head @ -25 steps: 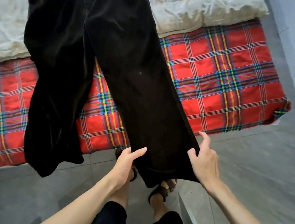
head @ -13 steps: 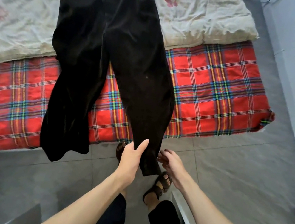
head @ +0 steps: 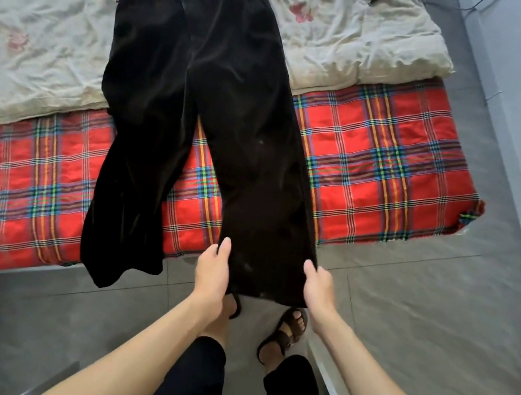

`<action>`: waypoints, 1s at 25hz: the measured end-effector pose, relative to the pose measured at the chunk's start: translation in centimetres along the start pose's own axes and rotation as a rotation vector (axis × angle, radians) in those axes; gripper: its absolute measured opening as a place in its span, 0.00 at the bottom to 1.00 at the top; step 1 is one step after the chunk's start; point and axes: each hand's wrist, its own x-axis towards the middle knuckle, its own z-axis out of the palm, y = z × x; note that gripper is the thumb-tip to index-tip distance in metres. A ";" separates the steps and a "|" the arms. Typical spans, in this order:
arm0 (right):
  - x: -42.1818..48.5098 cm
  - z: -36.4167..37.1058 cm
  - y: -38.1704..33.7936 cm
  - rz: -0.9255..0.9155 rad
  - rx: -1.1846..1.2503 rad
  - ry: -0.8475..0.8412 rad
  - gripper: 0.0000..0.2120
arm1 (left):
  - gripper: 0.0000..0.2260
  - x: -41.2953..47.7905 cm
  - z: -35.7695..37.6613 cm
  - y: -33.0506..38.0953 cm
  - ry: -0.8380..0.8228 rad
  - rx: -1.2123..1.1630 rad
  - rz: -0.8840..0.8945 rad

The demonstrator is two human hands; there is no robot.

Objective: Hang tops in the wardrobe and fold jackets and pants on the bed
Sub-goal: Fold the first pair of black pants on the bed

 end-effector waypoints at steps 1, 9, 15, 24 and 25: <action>0.3 -1.8 0.1 -0.093 -0.150 0.037 0.20 | 0.13 0.5 -0.8 -0.5 -0.028 0.051 -0.055; -2.0 -10.4 -3.1 -0.278 0.075 -0.077 0.17 | 0.17 -3.9 0.6 0.6 -0.310 0.049 0.089; -1.1 -10.9 -3.5 -0.262 -0.243 -0.085 0.09 | 0.28 -4.6 1.5 0.8 -0.216 0.208 0.058; -1.6 -8.8 -15.5 -0.396 0.253 -0.266 0.12 | 0.12 -3.4 -3.3 12.0 -0.453 -0.481 -0.066; -1.1 -7.8 -18.1 -0.412 0.397 -0.344 0.09 | 0.14 -2.1 -4.0 14.0 -0.500 -0.564 -0.033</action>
